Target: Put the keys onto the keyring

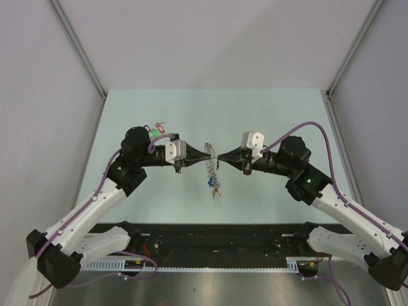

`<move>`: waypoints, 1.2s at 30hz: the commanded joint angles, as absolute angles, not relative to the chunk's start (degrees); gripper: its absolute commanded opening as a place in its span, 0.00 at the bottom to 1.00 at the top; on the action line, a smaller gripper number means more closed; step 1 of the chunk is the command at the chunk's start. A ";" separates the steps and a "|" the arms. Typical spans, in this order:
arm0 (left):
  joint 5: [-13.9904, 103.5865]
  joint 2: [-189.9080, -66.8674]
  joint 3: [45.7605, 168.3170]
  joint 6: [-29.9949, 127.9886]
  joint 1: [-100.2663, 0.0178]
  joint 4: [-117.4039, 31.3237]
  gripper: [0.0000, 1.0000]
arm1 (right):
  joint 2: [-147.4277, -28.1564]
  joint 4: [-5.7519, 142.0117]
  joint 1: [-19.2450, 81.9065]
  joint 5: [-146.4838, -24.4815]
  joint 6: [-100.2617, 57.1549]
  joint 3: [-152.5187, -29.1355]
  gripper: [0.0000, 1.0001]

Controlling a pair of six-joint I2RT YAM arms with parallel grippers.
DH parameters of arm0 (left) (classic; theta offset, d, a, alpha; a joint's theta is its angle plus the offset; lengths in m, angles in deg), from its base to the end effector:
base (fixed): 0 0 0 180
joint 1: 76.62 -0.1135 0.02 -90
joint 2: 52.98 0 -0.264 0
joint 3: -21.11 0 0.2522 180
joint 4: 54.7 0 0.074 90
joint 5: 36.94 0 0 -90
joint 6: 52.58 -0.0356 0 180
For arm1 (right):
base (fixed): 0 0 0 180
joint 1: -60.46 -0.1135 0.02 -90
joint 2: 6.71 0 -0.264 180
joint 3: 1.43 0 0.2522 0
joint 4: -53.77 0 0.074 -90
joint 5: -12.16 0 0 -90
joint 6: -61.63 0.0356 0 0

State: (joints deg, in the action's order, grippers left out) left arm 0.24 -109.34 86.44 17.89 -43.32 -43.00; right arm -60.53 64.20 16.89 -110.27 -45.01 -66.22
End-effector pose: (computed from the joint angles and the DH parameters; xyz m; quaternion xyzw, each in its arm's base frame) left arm 0.1669 -0.1435 0.3681 0.5633 0.4440 -0.3937 0.5750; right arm 0.1432 0.1626 0.3756 -0.5106 0.4851 0.3500 0.6177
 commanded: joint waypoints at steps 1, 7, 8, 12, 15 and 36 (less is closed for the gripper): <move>-1.26 -108.97 86.90 18.52 -43.49 -46.65 0.01 | -60.24 61.30 16.60 -111.15 -46.21 -68.54 0.00; -1.34 -109.06 86.99 18.96 -43.49 -46.74 0.01 | -60.32 61.38 16.43 -111.07 -46.74 -68.63 0.00; -1.52 -109.06 86.99 19.05 -43.49 -46.82 0.01 | -60.24 61.47 16.42 -111.06 -46.82 -68.63 0.00; -1.70 -109.41 87.08 19.49 -43.49 -47.00 0.00 | -60.41 61.56 16.42 -111.24 -46.91 -68.63 0.00; -1.78 -109.67 87.16 19.93 -43.49 -47.09 0.00 | -60.41 61.56 16.42 -111.59 -47.09 -68.63 0.00; -0.73 -109.58 86.81 21.42 -43.49 -48.58 0.00 | -59.01 62.79 16.34 -109.04 -46.91 -68.54 0.00</move>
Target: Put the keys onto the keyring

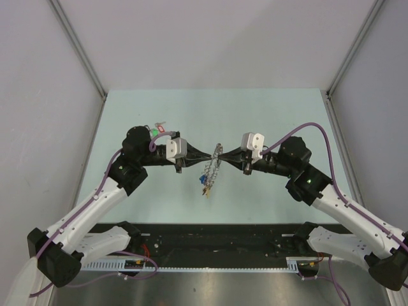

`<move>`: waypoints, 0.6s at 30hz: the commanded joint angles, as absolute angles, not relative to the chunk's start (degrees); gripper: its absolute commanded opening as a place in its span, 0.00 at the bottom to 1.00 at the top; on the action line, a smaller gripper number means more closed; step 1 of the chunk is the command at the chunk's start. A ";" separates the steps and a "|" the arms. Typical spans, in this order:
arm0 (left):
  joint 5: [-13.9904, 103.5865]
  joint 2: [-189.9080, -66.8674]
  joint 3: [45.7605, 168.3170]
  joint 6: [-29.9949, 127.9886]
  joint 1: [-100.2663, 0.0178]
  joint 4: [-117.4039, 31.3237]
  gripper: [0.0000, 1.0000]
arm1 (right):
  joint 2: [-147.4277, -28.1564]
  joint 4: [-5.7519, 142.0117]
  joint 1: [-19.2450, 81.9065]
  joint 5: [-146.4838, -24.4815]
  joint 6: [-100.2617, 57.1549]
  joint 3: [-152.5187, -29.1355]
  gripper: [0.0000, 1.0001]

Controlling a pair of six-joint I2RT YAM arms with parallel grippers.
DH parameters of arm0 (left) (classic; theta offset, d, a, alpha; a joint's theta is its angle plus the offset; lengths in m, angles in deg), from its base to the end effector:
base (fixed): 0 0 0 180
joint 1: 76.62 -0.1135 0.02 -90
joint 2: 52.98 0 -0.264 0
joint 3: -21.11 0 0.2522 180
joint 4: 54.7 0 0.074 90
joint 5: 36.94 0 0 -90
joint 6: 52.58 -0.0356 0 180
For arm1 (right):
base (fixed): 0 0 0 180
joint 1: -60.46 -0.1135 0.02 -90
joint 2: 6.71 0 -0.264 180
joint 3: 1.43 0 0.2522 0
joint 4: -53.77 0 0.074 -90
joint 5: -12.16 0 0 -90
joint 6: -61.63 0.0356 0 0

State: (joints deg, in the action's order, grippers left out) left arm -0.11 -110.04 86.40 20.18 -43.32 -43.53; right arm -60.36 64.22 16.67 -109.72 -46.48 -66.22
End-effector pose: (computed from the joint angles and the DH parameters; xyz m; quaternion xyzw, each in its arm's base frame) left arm 0.1693 -0.1453 0.3663 0.5555 0.4547 -0.4073 0.5646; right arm 0.1423 0.1625 0.3761 -0.5151 0.4791 0.3402 0.6240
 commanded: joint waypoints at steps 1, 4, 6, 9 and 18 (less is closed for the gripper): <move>-0.73 -109.50 86.81 21.60 -43.49 -48.58 0.00 | -59.01 62.88 16.34 -108.96 -46.91 -68.54 0.00; -0.73 -109.41 86.73 21.86 -43.49 -48.76 0.01 | -59.01 62.96 16.25 -108.95 -46.91 -68.54 0.00; -0.64 -109.49 86.64 22.12 -43.49 -49.20 0.00 | -58.92 63.05 16.34 -108.95 -46.91 -68.54 0.00; -0.64 -109.41 86.55 22.21 -43.49 -49.29 0.00 | -58.57 63.31 16.34 -108.61 -46.91 -68.54 0.00; -0.47 -109.49 86.55 22.30 -43.49 -49.37 0.00 | -58.30 63.23 16.34 -108.69 -46.91 -68.54 0.00</move>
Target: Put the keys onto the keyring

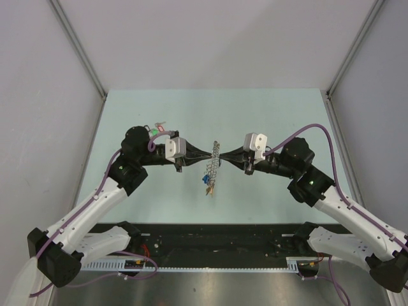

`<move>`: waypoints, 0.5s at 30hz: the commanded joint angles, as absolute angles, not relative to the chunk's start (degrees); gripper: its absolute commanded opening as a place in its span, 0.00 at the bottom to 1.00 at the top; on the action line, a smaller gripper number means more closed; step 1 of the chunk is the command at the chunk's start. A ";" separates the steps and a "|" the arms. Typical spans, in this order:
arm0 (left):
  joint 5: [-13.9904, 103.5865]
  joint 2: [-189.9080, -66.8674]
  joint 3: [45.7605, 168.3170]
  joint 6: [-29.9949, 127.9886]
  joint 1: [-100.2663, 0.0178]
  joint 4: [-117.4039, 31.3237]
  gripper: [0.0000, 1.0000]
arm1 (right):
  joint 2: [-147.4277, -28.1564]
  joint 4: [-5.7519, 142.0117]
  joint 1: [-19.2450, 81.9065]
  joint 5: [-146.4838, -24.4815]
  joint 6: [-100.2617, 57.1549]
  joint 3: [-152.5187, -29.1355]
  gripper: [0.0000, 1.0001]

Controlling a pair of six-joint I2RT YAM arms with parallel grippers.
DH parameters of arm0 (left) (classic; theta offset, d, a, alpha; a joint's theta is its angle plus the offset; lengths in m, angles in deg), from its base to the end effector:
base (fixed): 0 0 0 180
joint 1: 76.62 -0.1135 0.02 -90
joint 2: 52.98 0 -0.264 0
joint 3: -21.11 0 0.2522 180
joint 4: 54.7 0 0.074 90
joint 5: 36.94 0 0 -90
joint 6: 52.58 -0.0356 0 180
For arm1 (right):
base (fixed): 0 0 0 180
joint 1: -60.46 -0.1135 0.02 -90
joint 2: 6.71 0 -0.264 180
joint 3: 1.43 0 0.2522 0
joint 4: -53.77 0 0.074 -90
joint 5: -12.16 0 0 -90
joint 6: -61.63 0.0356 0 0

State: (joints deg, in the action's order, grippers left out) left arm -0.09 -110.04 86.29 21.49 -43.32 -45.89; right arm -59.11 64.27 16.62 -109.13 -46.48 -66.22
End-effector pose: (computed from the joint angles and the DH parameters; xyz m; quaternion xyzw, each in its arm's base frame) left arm 0.1695 -0.1454 0.3695 0.5508 0.4474 -0.4095 0.5733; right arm 0.1384 0.1585 0.3802 -0.5108 0.4744 0.3369 0.6329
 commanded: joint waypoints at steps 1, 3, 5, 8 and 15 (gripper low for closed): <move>-0.38 -109.41 86.55 22.21 -43.49 -49.37 0.01 | -58.30 63.05 16.34 -108.78 -46.91 -68.46 0.00; -0.38 -109.50 86.55 22.47 -43.49 -49.46 0.00 | -58.39 62.97 16.34 -109.13 -46.91 -68.54 0.00; -0.64 -109.50 86.55 22.39 -43.49 -49.46 0.00 | -58.48 62.88 16.34 -109.22 -46.83 -68.45 0.00; -0.55 -109.49 86.55 22.48 -43.49 -49.46 0.00 | -58.65 62.53 16.34 -109.39 -46.83 -68.45 0.00; -0.73 -109.58 86.55 22.74 -43.49 -49.64 0.00 | -59.09 62.17 16.34 -110.62 -46.91 -68.45 0.00</move>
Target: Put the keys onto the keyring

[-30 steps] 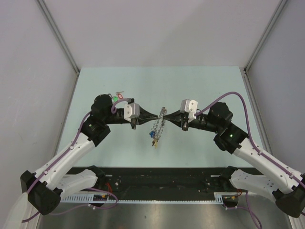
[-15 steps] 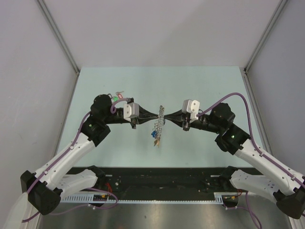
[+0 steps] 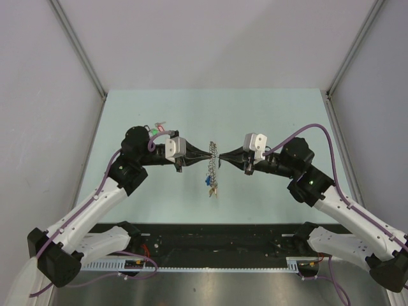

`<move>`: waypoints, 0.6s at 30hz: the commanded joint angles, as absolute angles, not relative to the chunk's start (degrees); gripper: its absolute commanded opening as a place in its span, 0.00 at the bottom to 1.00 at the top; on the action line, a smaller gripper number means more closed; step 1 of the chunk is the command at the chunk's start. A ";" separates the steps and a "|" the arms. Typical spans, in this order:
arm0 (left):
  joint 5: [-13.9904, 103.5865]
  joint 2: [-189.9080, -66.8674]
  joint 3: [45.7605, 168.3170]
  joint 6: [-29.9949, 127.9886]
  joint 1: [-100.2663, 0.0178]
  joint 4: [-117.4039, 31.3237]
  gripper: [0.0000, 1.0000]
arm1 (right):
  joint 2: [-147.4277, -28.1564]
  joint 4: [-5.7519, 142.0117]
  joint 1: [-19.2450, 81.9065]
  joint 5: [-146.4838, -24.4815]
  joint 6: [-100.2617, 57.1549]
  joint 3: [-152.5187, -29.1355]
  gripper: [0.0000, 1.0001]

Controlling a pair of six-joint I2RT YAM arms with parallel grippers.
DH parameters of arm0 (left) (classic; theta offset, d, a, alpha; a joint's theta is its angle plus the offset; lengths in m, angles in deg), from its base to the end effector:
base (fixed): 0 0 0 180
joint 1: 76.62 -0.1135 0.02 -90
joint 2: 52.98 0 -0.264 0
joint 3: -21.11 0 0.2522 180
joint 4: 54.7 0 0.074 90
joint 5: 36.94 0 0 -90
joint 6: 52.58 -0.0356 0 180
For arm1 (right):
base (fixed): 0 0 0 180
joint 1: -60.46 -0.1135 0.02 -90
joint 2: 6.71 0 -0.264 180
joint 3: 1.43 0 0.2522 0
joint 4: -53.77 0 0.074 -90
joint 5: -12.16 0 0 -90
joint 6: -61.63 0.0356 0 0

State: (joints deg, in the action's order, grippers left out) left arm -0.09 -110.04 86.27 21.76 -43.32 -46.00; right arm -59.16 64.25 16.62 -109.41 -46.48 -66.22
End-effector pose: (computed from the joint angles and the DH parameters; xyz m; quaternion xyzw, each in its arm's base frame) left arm 0.1695 -0.1454 0.3696 0.5498 0.4482 -0.4107 0.5729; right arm 0.1384 0.1587 0.3801 -0.5120 0.4733 0.3384 0.6319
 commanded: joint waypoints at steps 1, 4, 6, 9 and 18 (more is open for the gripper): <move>-0.73 -109.50 86.55 22.83 -43.49 -49.72 0.00 | -59.18 62.09 16.34 -110.80 -46.91 -68.45 0.00; -0.73 -109.58 86.55 22.83 -43.49 -49.73 0.00 | -59.27 62.09 16.34 -111.06 -46.91 -68.45 0.00; -0.73 -109.67 86.55 22.83 -43.49 -49.73 0.00 | -59.27 62.00 16.42 -111.24 -47.00 -68.45 0.00; -0.73 -109.76 86.55 22.92 -43.40 -49.73 0.00 | -59.36 61.91 16.42 -111.15 -46.91 -68.45 0.00; -0.99 -109.85 86.55 22.92 -43.49 -49.73 0.00 | -59.18 62.26 16.60 -109.40 -47.00 -68.45 0.00</move>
